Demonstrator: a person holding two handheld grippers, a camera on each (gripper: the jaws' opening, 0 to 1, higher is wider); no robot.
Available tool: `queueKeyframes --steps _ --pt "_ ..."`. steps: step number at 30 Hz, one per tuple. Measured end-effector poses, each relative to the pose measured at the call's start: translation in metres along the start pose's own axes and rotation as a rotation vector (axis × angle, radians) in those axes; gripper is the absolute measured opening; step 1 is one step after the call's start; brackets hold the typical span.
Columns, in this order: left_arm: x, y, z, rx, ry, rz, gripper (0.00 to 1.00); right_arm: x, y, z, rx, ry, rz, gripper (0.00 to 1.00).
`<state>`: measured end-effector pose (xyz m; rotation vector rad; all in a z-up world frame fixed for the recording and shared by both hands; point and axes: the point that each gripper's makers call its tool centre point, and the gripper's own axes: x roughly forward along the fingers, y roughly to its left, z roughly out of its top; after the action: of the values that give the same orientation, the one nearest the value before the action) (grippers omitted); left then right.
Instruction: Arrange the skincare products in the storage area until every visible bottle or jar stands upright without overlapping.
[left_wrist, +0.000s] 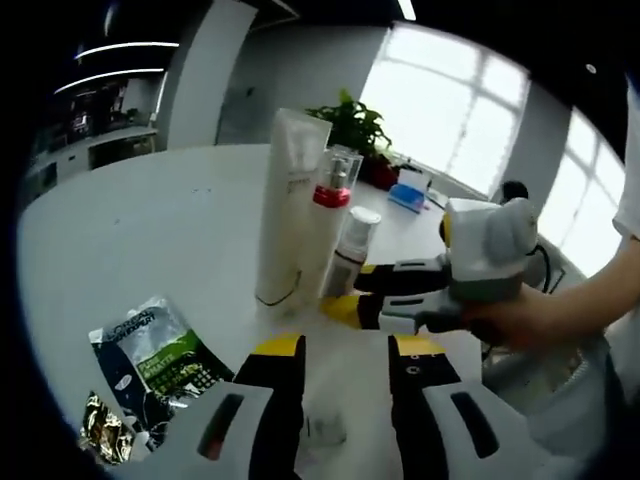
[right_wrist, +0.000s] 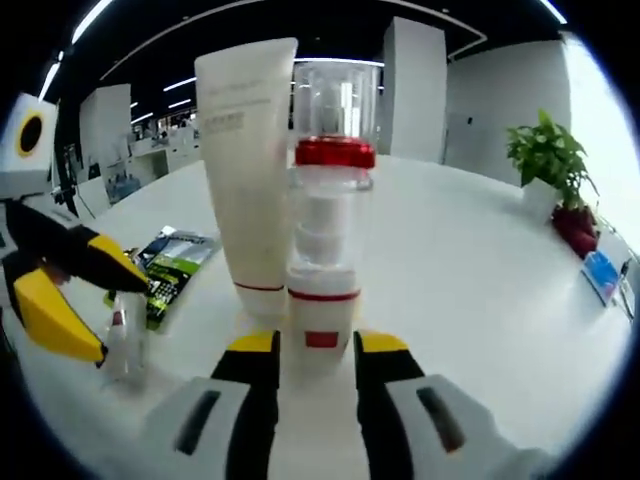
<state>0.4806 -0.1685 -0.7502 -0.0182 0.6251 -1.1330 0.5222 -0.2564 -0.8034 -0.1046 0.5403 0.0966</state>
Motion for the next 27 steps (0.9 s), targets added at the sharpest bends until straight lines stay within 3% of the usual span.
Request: queueKeyframes --steps 8,18,27 --pt "-0.014 0.007 -0.007 -0.031 0.030 0.057 0.38 -0.007 0.006 0.000 -0.011 0.016 0.036 0.35" --pt "-0.042 0.010 -0.021 -0.072 0.051 0.124 0.50 -0.026 0.029 -0.003 -0.028 0.045 0.134 0.52" --pt "-0.072 0.009 -0.038 -0.105 0.056 0.175 0.56 -0.043 0.035 -0.008 -0.025 0.074 0.162 0.55"
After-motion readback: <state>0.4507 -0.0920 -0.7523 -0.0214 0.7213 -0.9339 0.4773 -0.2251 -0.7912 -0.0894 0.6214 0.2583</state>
